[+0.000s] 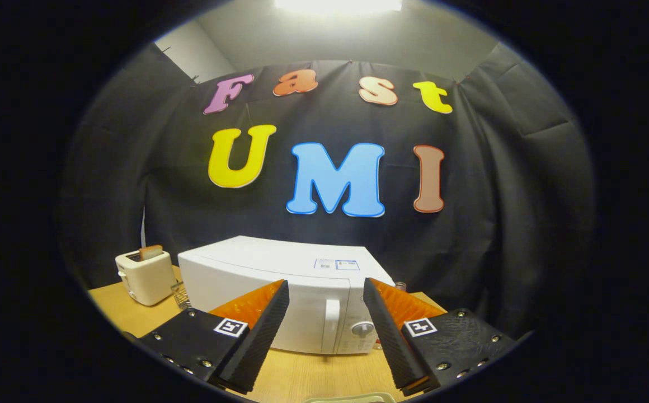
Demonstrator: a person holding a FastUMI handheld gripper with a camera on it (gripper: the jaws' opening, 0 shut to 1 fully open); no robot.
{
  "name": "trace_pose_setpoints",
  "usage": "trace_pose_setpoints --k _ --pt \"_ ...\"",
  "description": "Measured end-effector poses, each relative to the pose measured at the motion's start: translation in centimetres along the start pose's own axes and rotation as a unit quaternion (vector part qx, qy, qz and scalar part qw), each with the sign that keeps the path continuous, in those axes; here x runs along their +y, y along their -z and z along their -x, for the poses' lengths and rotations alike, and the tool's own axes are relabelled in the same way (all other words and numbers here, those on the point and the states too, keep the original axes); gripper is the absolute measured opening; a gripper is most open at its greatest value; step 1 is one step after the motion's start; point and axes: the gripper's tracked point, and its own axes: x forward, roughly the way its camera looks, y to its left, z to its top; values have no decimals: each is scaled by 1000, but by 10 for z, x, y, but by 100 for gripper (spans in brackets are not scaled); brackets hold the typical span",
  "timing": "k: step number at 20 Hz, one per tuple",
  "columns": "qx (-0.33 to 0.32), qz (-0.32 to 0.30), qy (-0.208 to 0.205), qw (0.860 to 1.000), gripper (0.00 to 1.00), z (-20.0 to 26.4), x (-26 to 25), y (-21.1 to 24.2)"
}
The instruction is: Open the microwave, put the food inside, and close the microwave door.
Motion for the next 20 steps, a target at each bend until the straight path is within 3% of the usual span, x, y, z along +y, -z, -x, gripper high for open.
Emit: trace_pose_setpoints --k 13,16,17,18,20 --pt "70 -23 3 997 85 -84 -12 109" --pt "68 -15 2 998 71 -89 -8 117" --pt "64 -11 0 998 71 -93 -6 117" --pt "65 -5 0 998 61 -92 -3 119" --pt "69 3 -5 998 58 -95 1 128"
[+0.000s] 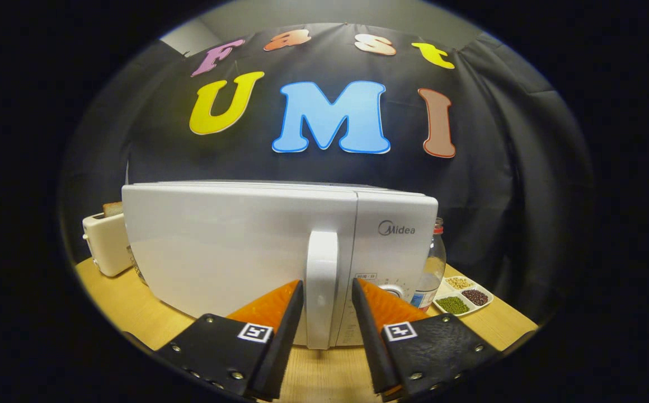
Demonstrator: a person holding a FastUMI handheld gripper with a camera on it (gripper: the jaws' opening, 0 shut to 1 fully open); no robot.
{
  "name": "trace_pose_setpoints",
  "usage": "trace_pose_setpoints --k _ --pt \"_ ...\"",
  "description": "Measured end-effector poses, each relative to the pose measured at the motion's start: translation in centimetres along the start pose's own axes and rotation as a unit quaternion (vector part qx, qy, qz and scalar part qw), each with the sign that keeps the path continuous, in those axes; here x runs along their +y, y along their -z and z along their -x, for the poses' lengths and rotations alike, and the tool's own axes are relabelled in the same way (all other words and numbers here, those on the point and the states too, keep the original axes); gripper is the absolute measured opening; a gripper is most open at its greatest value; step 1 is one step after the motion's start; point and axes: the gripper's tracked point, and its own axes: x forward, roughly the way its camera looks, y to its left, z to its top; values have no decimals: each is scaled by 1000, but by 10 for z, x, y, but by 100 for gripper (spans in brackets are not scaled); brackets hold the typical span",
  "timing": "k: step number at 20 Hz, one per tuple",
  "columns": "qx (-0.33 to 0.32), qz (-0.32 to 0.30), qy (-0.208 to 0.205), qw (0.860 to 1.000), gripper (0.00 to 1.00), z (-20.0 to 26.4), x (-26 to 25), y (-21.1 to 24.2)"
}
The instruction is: Open the microwave, put the food inside, and close the microwave door.
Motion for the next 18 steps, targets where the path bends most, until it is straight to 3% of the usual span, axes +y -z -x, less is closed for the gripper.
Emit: trace_pose_setpoints --k 2,5,8,13,14,18 --pt "-1 3 0 1000 34 -3 2 -1" --pt "0 -4 -1 1000 33 -3 3 0" --pt "5 -14 -8 1000 24 -1 5 0" --pt "-10 -29 0 1000 24 11 4 0" --pt "-11 -27 6 1000 12 1 4 0" --pt "-8 -36 2 999 11 7 4 0"
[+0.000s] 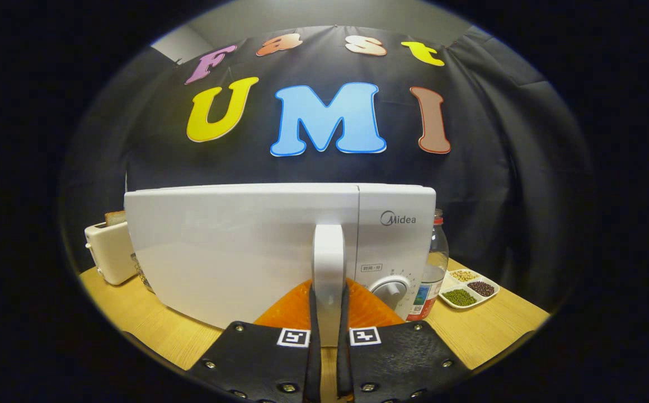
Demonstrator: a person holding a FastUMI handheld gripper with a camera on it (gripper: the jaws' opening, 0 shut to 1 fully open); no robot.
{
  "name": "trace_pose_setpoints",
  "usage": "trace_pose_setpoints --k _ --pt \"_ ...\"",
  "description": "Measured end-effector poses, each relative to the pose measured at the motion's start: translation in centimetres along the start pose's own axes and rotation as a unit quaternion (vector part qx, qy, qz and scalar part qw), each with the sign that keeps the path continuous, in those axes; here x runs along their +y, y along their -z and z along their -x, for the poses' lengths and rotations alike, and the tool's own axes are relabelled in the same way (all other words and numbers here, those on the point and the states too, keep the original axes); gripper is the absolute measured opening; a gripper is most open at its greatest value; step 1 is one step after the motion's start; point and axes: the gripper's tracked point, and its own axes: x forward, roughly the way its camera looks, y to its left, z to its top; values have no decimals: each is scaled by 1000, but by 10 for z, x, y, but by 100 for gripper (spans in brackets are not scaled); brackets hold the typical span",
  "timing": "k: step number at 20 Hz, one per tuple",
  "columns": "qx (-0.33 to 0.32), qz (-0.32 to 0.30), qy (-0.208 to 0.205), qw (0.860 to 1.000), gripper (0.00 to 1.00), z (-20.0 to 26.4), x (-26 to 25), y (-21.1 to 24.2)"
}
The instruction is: Open the microwave, put the food inside, and close the microwave door.
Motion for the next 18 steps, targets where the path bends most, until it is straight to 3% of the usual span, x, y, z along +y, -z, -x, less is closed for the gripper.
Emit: trace_pose_setpoints --k 5,7,18 --pt "6 -14 5 1000 12 17 4 1" --pt "-5 19 9 1000 11 44 10 5" --pt "-37 31 -113 992 11 187 99 24"
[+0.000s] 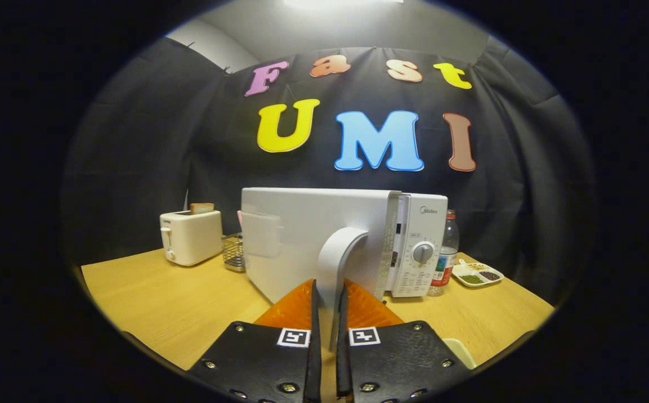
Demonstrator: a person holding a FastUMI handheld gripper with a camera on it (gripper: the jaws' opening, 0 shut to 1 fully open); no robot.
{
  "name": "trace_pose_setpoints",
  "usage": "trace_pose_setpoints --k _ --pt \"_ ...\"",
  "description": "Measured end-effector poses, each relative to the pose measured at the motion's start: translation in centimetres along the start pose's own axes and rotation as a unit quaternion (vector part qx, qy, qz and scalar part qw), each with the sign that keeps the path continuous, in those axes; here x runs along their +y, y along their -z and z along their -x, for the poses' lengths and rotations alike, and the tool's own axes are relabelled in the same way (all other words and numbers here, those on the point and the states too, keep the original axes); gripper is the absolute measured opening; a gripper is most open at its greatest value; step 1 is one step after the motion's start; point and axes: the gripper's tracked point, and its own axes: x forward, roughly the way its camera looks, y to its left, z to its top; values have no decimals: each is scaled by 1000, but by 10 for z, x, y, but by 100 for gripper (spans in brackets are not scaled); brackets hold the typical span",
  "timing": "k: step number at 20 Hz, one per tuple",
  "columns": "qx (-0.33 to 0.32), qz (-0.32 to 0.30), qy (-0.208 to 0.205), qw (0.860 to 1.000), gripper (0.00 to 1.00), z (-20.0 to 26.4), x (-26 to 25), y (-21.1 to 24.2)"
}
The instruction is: Open the microwave, put the food inside, and close the microwave door.
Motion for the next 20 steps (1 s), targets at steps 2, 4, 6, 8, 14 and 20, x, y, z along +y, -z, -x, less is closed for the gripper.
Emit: trace_pose_setpoints --k 2,4,6,8,14,20 --pt "-1 -7 -25 1000 11 14 28 1" --pt "-9 8 -42 999 11 27 57 -1" --pt "-18 13 -56 998 11 37 83 -1" --pt "-22 13 -62 998 10 43 109 -2" --pt "-46 44 -63 996 10 63 180 1" --pt "-35 29 -71 996 10 67 194 3"
